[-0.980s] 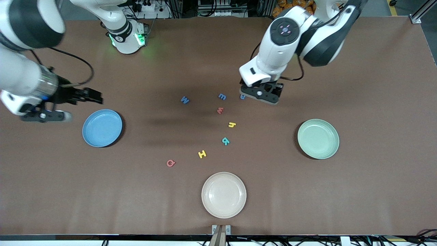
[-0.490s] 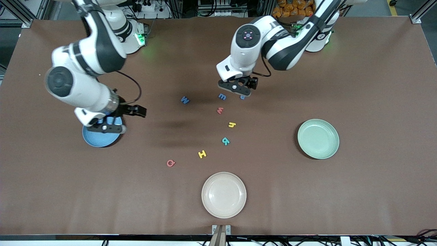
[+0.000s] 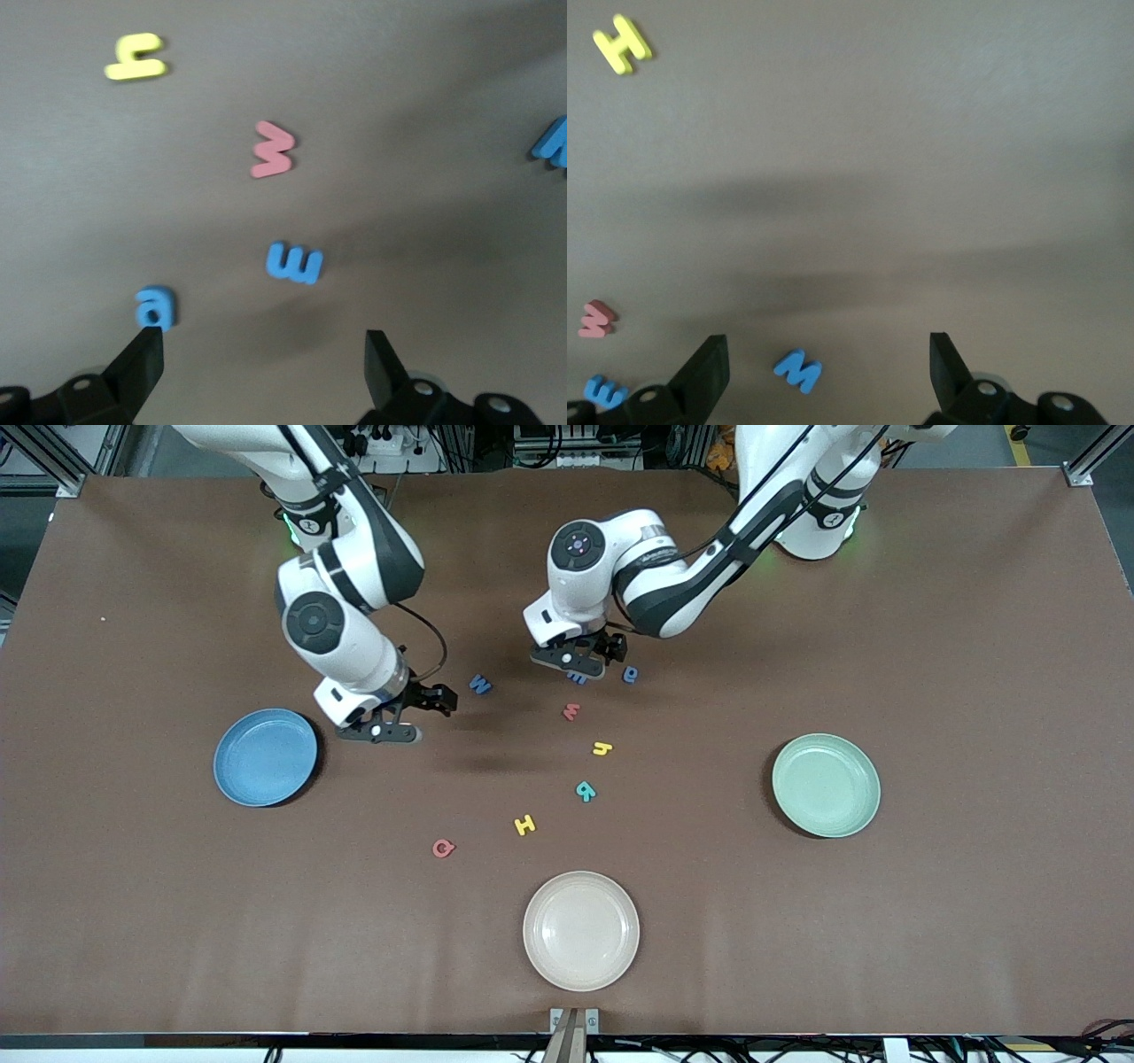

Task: Sort uppercase to blue plate, lowercase to green plate
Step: 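Grasp the blue m with the left gripper while the right gripper grasps M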

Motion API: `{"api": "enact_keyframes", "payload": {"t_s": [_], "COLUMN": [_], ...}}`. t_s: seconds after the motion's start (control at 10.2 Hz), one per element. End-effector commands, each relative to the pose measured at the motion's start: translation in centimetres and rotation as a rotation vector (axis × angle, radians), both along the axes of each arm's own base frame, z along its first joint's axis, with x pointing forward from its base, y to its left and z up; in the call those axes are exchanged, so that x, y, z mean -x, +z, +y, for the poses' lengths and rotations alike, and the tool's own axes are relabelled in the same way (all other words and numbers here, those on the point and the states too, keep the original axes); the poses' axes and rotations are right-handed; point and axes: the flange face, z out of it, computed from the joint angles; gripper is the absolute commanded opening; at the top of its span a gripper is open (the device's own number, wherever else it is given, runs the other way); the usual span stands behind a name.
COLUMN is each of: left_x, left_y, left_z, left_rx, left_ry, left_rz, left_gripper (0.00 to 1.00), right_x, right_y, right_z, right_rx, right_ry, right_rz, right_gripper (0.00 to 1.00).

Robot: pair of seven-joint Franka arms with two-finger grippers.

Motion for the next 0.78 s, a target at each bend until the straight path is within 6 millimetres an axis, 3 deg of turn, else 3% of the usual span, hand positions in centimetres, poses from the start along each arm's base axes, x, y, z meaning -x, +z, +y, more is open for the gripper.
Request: {"api": "enact_keyframes", "payload": {"t_s": [0.0, 0.1, 0.39, 0.69], "left_x": [-0.6, -0.9, 0.0, 1.0], "left_y": [-2.1, -2.6, -4.7, -5.3], "left_z": [-1.9, -1.8, -2.0, -2.2], "left_rx": [-0.005, -0.018, -0.037, -0.044], "left_ry": [-0.014, -0.053, -0.165, -0.193], "left_rz": [-0.021, -0.049, -0.049, -0.044], "left_gripper": [0.97, 0.95, 0.93, 0.91], "right_x": [2.2, 3.0, 4.5, 7.5], "right_y": [-3.8, -5.2, -6.8, -8.5], "right_z": [1.3, 1.6, 1.8, 4.8], "right_rx": [-0.022, -0.033, -0.027, -0.041], "right_ry": [-0.008, -0.002, 0.009, -0.062], "right_rz": [-0.037, -0.057, -0.043, -0.020], "right_gripper": [1.00, 1.00, 1.00, 1.00]}}
